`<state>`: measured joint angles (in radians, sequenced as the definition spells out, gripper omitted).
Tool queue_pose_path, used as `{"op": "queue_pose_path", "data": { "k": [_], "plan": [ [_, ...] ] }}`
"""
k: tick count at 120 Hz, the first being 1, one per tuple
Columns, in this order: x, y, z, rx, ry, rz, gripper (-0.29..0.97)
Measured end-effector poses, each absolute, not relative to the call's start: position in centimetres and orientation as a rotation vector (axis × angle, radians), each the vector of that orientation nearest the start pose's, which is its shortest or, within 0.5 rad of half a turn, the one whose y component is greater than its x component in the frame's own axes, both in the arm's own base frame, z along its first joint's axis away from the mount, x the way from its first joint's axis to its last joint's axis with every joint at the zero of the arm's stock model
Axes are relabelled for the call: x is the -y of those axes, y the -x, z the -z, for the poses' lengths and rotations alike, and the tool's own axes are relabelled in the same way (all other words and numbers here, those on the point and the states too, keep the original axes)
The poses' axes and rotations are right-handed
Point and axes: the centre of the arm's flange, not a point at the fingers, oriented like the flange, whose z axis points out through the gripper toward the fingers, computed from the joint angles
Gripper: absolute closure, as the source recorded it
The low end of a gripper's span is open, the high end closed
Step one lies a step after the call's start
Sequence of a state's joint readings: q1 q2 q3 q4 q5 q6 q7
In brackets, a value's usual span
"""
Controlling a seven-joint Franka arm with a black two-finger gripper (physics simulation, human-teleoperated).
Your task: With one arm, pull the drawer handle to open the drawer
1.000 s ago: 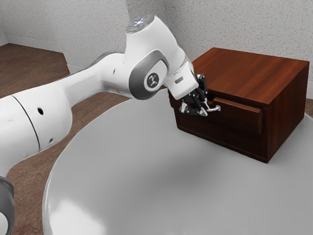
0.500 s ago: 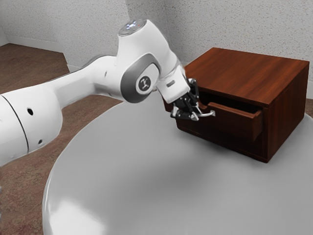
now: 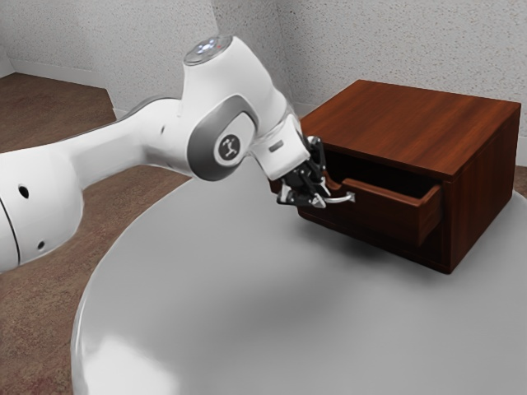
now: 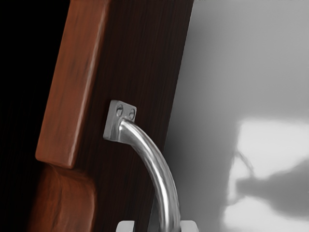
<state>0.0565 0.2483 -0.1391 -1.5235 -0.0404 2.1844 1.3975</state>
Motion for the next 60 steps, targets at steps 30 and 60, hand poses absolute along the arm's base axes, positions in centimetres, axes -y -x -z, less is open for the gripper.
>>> {"op": "queue_pose_path", "data": {
  "k": [30,60],
  "plan": [
    [4.8,-65.7,-55.8,-1.923,2.173,0.541,0.66],
    [5.0,-64.0,-55.9,-1.918,2.167,0.541,0.66]
  ]
}}
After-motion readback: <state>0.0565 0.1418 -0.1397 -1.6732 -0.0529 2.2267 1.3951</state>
